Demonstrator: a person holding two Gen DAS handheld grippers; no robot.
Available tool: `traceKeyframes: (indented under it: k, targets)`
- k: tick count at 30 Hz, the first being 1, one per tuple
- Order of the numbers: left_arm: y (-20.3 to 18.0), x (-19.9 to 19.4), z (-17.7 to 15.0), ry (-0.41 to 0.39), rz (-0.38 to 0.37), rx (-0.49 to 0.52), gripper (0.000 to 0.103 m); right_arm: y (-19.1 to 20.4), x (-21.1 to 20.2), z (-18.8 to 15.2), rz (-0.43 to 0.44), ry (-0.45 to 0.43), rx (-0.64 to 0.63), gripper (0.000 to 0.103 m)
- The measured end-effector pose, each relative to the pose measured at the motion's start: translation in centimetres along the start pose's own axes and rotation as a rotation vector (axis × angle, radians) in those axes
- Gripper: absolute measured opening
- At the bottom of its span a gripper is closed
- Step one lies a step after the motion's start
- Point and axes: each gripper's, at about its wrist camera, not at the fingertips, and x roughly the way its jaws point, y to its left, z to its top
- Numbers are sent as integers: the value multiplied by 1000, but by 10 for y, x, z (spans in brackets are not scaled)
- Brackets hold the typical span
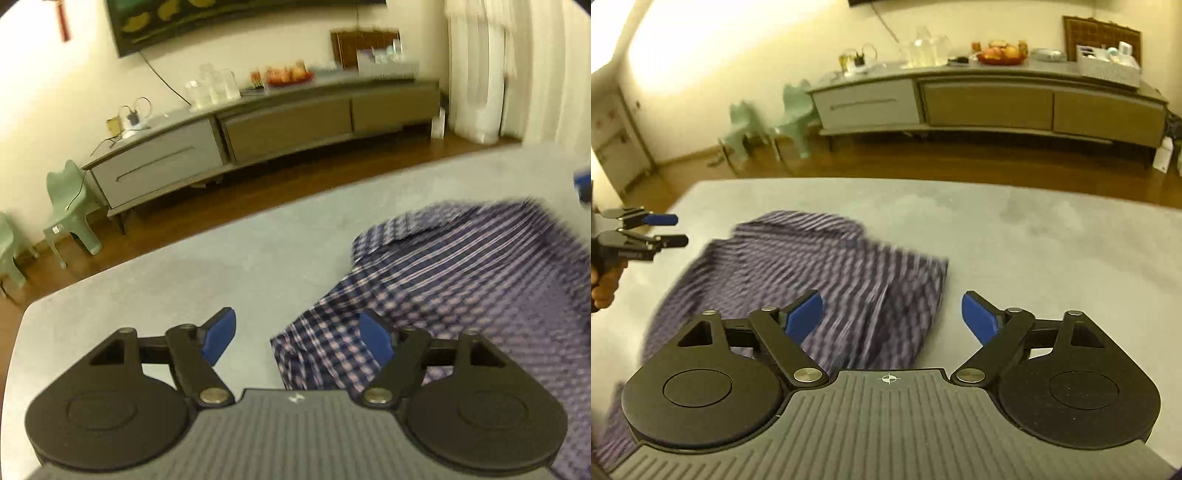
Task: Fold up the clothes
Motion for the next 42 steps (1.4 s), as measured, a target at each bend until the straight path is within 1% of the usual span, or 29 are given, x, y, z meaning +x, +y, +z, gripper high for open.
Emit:
traceKeyframes:
  k: [3, 5, 6, 7, 8, 9, 10, 11, 13, 16, 18, 20, 21, 23, 24, 26, 27, 28, 29, 31, 32, 33, 35, 36, 37, 38, 39, 40, 42]
  targets:
    - [-3, 34, -6, 30, -29, 7, 76, -3, 52, 18, -8, 51, -62, 88]
    - [-1, 42, -9, 8, -58, -13, 76, -6, 81, 21, 27, 100, -106, 87]
    - [1, 43, -9, -4, -81, -23, 65, -3, 90, 19, 48, 123, -134, 78]
    - [1, 42, -9, -8, -113, -24, 32, -1, 97, 18, 67, 132, -168, 69]
    - [0, 39, -10, -9, -148, -17, 15, 2, 103, 18, 86, 138, -202, 60]
    - [-3, 35, -10, -13, -159, -5, 2, 4, 105, 19, 111, 146, -213, 27]
    - [-7, 31, -10, -17, -146, 12, 1, 6, 99, 19, 115, 141, -223, 0]
    - [-11, 27, -10, -22, -133, 28, 1, 10, 91, 19, 113, 134, -234, 0]
    - [-15, 8, -12, -48, -136, 25, 0, 16, 74, 18, 109, 118, -256, 0]
    - [-20, -44, -23, -122, -170, -12, 1, 31, 20, 6, 113, 46, -297, 0]
    - [-29, -89, -43, -162, -198, -28, 1, 43, -32, -17, 136, 4, -336, 0]
    - [-26, -131, -74, -179, -232, -26, 1, 56, -80, -51, 130, -19, -399, 0]
    - [-30, -144, -86, -171, -239, -27, 1, 58, -102, -69, 134, -21, -419, 0]
    - [-44, -161, -108, -147, -238, -36, 4, 63, -125, -104, 133, -9, -420, 0]
    - [-50, -166, -116, -133, -243, -47, 11, 65, -136, -121, 131, -3, -419, 1]
    - [-58, -164, -122, -114, -236, -69, 12, 70, -136, -131, 113, 3, -401, 10]
    - [-61, -162, -122, -104, -231, -76, 12, 73, -135, -135, 103, 6, -391, 28]
    - [-62, -159, -121, -98, -224, -83, 12, 77, -134, -132, 88, -2, -396, 50]
    - [-64, -157, -118, -98, -211, -92, 12, 81, -133, -127, 71, -14, -404, 56]
    - [-60, -155, -115, -115, -210, -119, 13, 86, -121, -104, 38, -40, -394, 72]
    - [-54, -155, -115, -133, -207, -143, 14, 88, -115, -92, 22, -53, -387, 75]
    - [-47, -155, -116, -154, -201, -174, 14, 90, -109, -80, 5, -66, -380, 82]
    - [-31, -153, -115, -186, -183, -233, 23, 80, -85, -51, -16, -69, -304, 84]
    - [-22, -150, -112, -196, -167, -247, 34, 73, -70, -38, -21, -62, -255, 84]
    - [-12, -148, -109, -213, -150, -251, 48, 65, -54, -27, -25, -53, -204, 84]
    - [-4, -144, -106, -223, -128, -247, 55, 56, -34, -17, -25, -38, -159, 84]
    - [2, -138, -103, -225, -100, -234, 67, 46, -14, -8, -25, -22, -117, 84]
    - [7, -129, -100, -222, -73, -219, 73, 38, 4, -3, -26, -3, -92, 84]
    - [12, -106, -98, -198, -35, -176, 77, 29, 42, 5, -38, 34, -90, 84]
